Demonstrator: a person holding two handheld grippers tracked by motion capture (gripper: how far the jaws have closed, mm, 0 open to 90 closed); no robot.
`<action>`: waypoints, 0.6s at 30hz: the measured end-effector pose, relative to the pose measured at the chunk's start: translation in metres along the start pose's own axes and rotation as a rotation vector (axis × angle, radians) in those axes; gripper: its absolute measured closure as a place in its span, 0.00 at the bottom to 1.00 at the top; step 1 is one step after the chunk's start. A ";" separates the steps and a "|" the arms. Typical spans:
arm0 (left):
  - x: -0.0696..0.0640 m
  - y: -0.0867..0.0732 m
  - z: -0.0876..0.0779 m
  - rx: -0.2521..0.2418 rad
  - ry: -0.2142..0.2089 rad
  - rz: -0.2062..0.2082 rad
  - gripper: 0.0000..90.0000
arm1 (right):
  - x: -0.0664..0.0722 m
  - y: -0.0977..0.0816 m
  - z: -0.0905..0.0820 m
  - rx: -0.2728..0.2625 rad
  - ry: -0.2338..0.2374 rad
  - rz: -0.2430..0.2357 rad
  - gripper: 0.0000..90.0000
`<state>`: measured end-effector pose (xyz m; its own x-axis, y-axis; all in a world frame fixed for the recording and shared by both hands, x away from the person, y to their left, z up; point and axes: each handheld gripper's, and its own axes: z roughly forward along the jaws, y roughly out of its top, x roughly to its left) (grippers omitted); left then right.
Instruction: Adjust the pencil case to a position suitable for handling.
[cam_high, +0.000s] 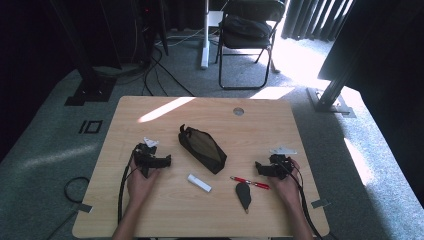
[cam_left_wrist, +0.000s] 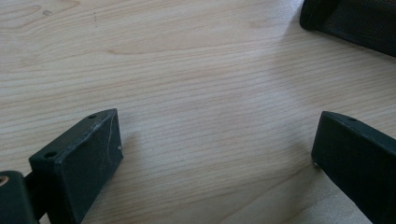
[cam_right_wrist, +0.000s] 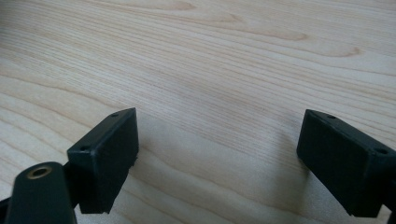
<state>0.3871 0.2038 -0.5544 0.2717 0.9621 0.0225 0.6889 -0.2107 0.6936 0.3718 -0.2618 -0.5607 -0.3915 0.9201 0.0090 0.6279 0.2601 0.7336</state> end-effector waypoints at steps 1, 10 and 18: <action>0.000 0.000 0.000 0.000 0.001 -0.001 0.02 | 0.000 0.000 0.000 0.000 0.000 0.000 0.14; -0.001 0.000 0.000 0.001 0.003 -0.004 0.02 | 0.001 0.002 0.000 0.014 0.003 -0.005 0.17; -0.001 0.000 0.000 0.002 0.003 -0.003 0.02 | 0.017 0.006 -0.011 -0.036 -0.061 -0.064 0.22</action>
<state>0.3864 0.2025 -0.5543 0.2674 0.9633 0.0222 0.6908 -0.2077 0.6925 0.3619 -0.2479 -0.5484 -0.3876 0.9184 -0.0788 0.5784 0.3089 0.7550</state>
